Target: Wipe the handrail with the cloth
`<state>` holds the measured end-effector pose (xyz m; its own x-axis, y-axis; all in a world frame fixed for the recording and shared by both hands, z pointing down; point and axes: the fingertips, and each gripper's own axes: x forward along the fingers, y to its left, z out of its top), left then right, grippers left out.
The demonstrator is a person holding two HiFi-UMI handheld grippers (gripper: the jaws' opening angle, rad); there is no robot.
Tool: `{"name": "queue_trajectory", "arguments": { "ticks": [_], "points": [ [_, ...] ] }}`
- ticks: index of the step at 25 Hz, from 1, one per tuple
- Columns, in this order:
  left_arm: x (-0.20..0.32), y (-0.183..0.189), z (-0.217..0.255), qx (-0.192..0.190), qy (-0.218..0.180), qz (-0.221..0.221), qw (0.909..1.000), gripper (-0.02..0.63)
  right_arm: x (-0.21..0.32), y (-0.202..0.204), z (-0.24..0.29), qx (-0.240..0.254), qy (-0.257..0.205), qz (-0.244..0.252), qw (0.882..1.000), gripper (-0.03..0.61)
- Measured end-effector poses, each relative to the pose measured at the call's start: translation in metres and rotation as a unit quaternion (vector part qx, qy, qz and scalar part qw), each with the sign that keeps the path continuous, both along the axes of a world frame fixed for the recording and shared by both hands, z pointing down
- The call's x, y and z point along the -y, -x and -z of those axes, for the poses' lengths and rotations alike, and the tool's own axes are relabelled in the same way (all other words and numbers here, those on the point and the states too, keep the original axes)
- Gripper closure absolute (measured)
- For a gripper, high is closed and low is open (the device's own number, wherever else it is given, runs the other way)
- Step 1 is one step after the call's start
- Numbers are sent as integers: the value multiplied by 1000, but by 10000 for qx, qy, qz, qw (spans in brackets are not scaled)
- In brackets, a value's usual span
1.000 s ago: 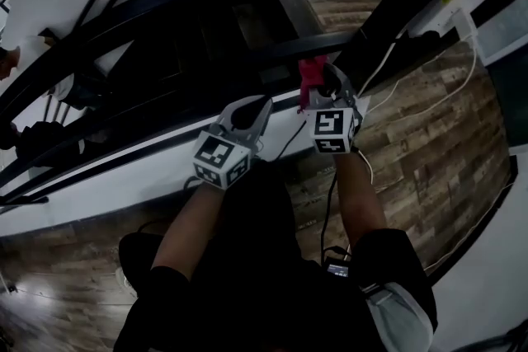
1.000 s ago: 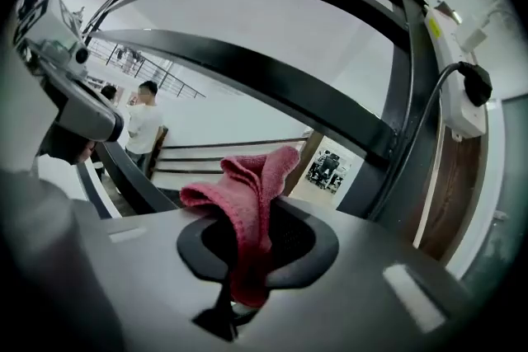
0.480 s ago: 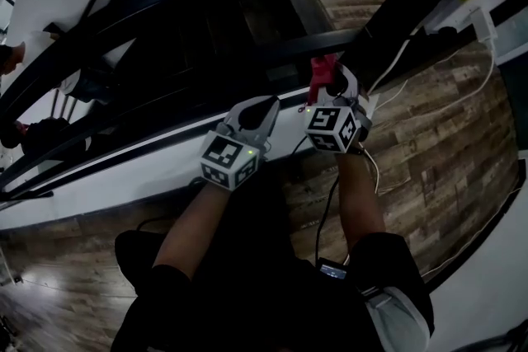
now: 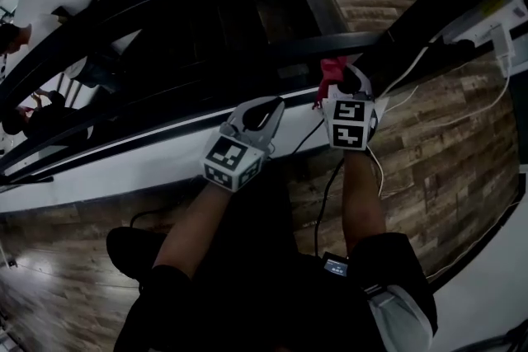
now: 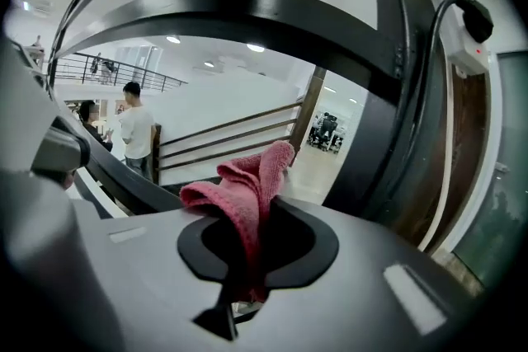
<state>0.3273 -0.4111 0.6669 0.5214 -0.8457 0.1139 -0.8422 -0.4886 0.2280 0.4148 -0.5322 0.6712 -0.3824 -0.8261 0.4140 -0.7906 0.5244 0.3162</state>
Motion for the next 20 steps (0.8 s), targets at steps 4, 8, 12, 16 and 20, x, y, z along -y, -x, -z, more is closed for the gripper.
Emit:
{"name": "queue_trajectory", "arguments": {
  "ticks": [4, 8, 12, 16, 20],
  "points": [
    [0, 23, -4, 37, 15, 258, 9997, 615, -7, 16, 1, -94, -156, 95, 9998, 535],
    [-9, 33, -7, -34, 54, 366, 9993, 615, -24, 35, 0, 7, -79, 353, 9993, 534],
    [-14, 35, -9, -63, 38, 369, 9993, 615, -32, 45, -2, 130, 12, 475, 9988, 534],
    [-18, 47, -4, -135, -8, 484, 9987, 615, -41, 60, -2, 202, 149, 645, 9976, 534],
    [-23, 59, -2, -74, -42, 561, 9984, 615, -48, 72, -3, 216, 180, 776, 9966, 534]
  ]
}}
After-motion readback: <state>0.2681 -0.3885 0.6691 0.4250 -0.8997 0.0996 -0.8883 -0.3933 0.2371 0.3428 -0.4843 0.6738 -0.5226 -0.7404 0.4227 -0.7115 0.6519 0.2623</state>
